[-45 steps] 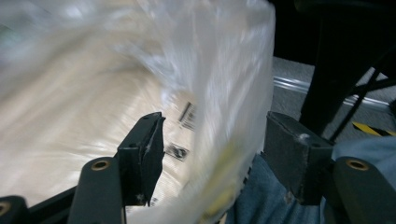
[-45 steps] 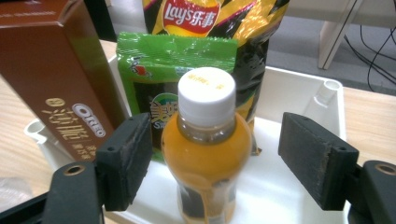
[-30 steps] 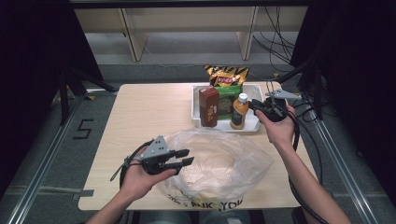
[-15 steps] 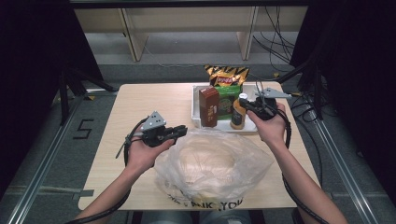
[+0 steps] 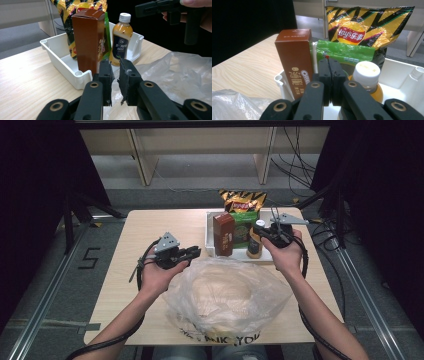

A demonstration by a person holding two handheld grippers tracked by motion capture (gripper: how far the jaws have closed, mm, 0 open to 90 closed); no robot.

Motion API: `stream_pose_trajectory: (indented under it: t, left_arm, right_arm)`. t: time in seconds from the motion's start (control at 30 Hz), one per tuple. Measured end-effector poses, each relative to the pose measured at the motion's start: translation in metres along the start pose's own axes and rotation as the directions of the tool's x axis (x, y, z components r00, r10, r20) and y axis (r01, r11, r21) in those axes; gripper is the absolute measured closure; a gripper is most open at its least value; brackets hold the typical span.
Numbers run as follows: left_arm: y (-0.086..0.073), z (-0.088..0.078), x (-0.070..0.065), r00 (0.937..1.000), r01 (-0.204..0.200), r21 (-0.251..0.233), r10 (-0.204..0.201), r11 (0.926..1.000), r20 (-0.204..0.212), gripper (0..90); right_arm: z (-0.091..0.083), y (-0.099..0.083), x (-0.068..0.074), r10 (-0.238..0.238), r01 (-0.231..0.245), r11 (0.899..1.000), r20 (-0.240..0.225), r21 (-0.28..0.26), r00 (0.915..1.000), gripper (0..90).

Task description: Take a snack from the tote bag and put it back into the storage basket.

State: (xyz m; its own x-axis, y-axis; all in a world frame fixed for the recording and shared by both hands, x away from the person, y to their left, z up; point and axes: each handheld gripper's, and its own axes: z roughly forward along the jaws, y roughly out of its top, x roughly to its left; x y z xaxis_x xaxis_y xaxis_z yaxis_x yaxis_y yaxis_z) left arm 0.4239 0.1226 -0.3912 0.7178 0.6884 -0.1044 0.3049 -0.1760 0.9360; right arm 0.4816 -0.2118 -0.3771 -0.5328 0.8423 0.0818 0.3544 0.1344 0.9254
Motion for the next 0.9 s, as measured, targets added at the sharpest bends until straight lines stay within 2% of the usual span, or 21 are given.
stream_pose_trajectory:
  t: [0.17,0.23,0.3,0.4,0.43,0.47,0.5,0.57,0.77,0.9]
  left_arm:
    - [0.001,0.003,0.001,1.0,-0.001,0.004,0.001,1.0,-0.008,78.2]
    - [0.002,0.005,0.002,1.0,-0.003,0.007,0.003,1.0,-0.009,78.3]
    - [0.002,0.008,0.003,1.0,-0.003,0.008,0.003,1.0,-0.002,79.0]
    - [0.004,0.011,0.005,1.0,-0.007,0.016,0.007,0.9998,-0.003,80.1]
    - [0.004,0.013,0.005,1.0,-0.004,0.02,0.004,0.9998,-0.008,80.4]
    - [0.005,0.014,0.005,1.0,-0.005,0.02,0.005,0.9998,-0.007,80.8]
    - [0.006,0.015,0.006,1.0,-0.001,0.018,0.001,0.9998,-0.001,81.3]
    - [0.008,0.018,0.007,1.0,-0.004,0.02,0.004,0.9998,-0.005,82.3]
    - [0.015,0.027,0.012,0.9999,-0.007,0.032,0.007,0.9995,-0.008,85.4]
    - [0.019,0.035,0.016,0.9999,-0.005,0.042,0.006,0.9991,-0.009,87.3]
  right_arm:
    - [-0.002,0.0,0.003,0.019,-0.02,1.0,0.008,0.015,0.9998,89.1]
    - [-0.001,0.001,0.004,0.018,-0.018,1.0,-0.001,0.008,0.9998,89.1]
    - [0.001,0.001,0.003,-0.005,0.005,1.0,-0.015,0.0,0.9999,89.3]
    - [0.003,0.003,0.006,0.012,-0.012,1.0,-0.018,0.013,0.9998,89.9]
    - [0.004,0.002,0.006,-0.005,0.005,1.0,-0.016,0.007,0.9999,90.0]
    - [0.005,0.003,0.006,0.001,-0.001,1.0,-0.027,0.011,0.9996,90.0]
    - [0.006,0.003,0.004,-0.033,0.033,0.999,-0.017,0.005,0.9993,90.0]
    - [0.007,0.002,0.006,-0.002,0.002,1.0,-0.025,0.008,0.9997,90.0]
    - [0.01,0.002,0.005,-0.026,0.027,1.0,-0.035,0.009,0.999,90.0]
    - [0.014,0.005,0.01,-0.018,0.019,1.0,-0.038,0.023,0.9991,90.0]
